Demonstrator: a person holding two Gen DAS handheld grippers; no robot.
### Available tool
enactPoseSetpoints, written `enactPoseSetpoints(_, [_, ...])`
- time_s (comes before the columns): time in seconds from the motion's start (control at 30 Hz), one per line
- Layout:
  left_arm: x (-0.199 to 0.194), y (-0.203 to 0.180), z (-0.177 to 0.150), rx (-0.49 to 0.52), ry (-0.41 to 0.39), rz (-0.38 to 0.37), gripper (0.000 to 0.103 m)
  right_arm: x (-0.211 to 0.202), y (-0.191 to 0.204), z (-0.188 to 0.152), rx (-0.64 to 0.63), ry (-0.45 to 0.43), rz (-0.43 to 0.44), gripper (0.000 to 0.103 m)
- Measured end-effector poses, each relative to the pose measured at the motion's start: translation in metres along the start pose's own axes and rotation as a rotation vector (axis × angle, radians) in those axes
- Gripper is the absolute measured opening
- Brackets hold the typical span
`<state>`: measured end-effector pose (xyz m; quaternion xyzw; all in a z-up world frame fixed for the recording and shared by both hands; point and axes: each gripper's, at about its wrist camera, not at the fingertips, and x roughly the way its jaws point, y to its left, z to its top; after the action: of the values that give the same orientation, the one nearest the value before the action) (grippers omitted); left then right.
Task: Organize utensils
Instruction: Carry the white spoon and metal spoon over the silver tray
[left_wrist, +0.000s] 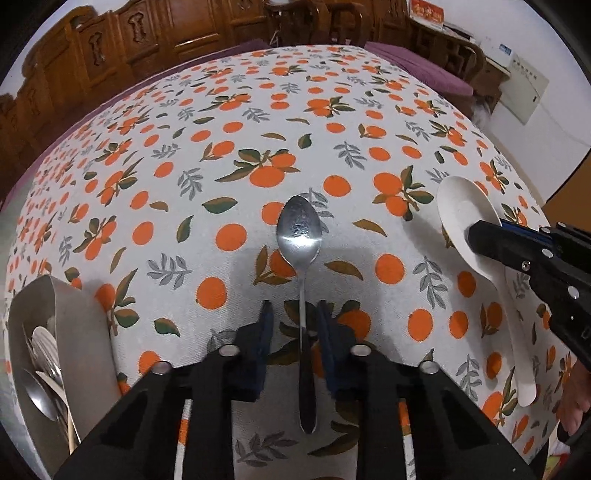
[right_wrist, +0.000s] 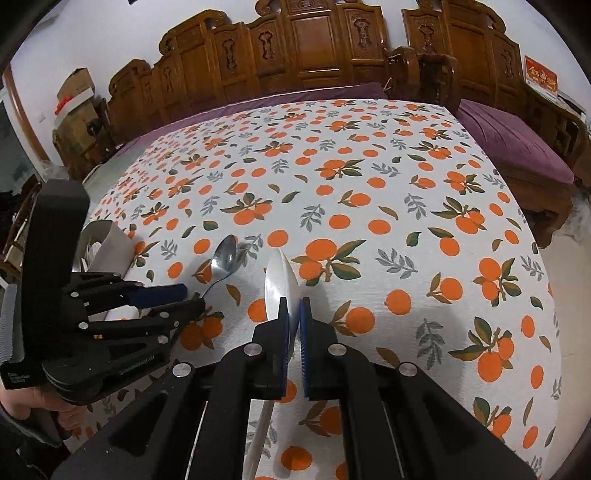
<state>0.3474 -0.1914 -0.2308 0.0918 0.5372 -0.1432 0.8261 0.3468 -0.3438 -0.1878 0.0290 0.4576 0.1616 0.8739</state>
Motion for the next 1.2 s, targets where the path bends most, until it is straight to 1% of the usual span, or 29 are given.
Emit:
enactPoseSetpoints(0.03, [0.001, -0.001, 0.002, 0.005, 0.011, -0.007, 0.003, -0.001, 0.0, 0.0, -0.001, -0.002, 0.001, 0.007])
enactPoseSetpoints(0.17, [0.001, 0.0, 0.004, 0.007, 0.032, -0.009, 0.002, -0.007, 0.002, -0.002, -0.002, -0.019, 0.006, 0.007])
enactPoseSetpoints(0.23, [-0.001, 0.001, 0.003, 0.01, 0.026, -0.001, 0.0, -0.009, 0.004, -0.003, -0.003, -0.021, 0.006, 0.007])
enactPoseSetpoints(0.37, [-0.013, 0.005, 0.0, -0.002, 0.005, -0.011, 0.0, -0.012, 0.006, -0.003, -0.005, -0.022, 0.005, 0.007])
enactPoseSetpoints(0.53, [-0.019, 0.008, -0.001, -0.003, -0.007, 0.004, 0.0, -0.017, 0.013, -0.003, -0.012, -0.028, 0.003, 0.007])
enactPoseSetpoints(0.6, [-0.018, 0.01, 0.001, -0.014, 0.009, -0.019, 0.0, -0.019, 0.015, -0.003, -0.015, -0.03, 0.003, 0.007])
enactPoseSetpoints(0.67, [-0.016, 0.009, 0.001, -0.018, 0.021, -0.034, 0.011, -0.019, 0.015, -0.004, -0.017, -0.028, 0.003, 0.007])
enactPoseSetpoints(0.73, [-0.012, 0.008, 0.003, -0.015, 0.026, -0.029, 0.011, -0.019, 0.015, -0.004, -0.016, -0.025, 0.001, 0.007])
enactPoseSetpoints(0.83, [0.0, 0.007, 0.005, -0.013, 0.076, -0.04, 0.011, -0.018, 0.011, -0.005, -0.009, -0.024, -0.002, 0.007])
enactPoseSetpoints(0.9, [0.001, 0.004, 0.006, 0.014, 0.074, -0.018, 0.011, -0.018, 0.008, -0.005, -0.003, -0.025, -0.003, 0.007])
enactPoseSetpoints(1.0, [0.003, 0.003, 0.008, 0.026, 0.1, -0.019, 0.009, -0.018, 0.006, -0.007, 0.002, -0.024, -0.004, 0.007])
enactPoseSetpoints(1.03, [0.004, 0.004, 0.009, 0.032, 0.109, -0.029, 0.003, -0.017, 0.005, -0.007, 0.003, -0.024, -0.003, 0.007])
enactPoseSetpoints(1.2, [0.004, 0.005, 0.014, 0.051, 0.133, -0.048, 0.002, -0.016, 0.004, -0.009, 0.011, -0.022, 0.002, 0.007])
